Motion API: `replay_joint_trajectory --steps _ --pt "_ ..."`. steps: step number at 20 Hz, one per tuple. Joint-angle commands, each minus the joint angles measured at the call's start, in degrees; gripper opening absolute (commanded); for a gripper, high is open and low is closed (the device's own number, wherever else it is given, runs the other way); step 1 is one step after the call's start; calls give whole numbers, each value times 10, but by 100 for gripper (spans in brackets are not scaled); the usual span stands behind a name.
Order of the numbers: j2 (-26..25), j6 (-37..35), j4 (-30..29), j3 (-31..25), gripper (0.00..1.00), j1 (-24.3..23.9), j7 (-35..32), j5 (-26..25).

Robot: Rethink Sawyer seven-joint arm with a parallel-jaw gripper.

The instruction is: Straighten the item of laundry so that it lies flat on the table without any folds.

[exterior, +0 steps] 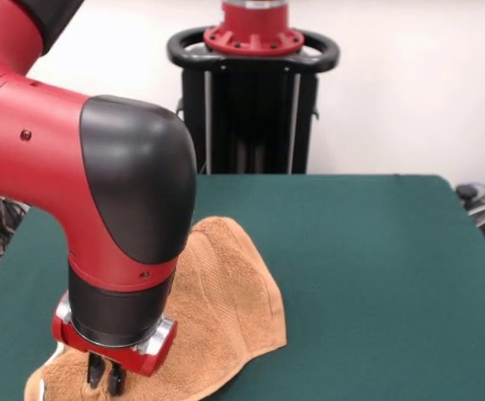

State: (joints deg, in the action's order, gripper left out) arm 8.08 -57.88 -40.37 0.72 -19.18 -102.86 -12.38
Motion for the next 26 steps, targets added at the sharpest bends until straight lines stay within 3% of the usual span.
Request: replay_joint_trajectory --steps 1,5,8,12,13,16,26 --pt "-8 13 -35 -15 0 6 -63 4" --pt "-16 -22 -48 3 0 14 -31 -18" --pt "-34 -91 -45 24 0 27 24 -47" --pt "-33 -55 -68 23 0 27 30 -59" --pt "-27 -32 -81 22 100 26 24 -59" --pt "-14 14 -106 10 100 18 31 -57" --pt "6 16 -120 0 100 15 76 -71"
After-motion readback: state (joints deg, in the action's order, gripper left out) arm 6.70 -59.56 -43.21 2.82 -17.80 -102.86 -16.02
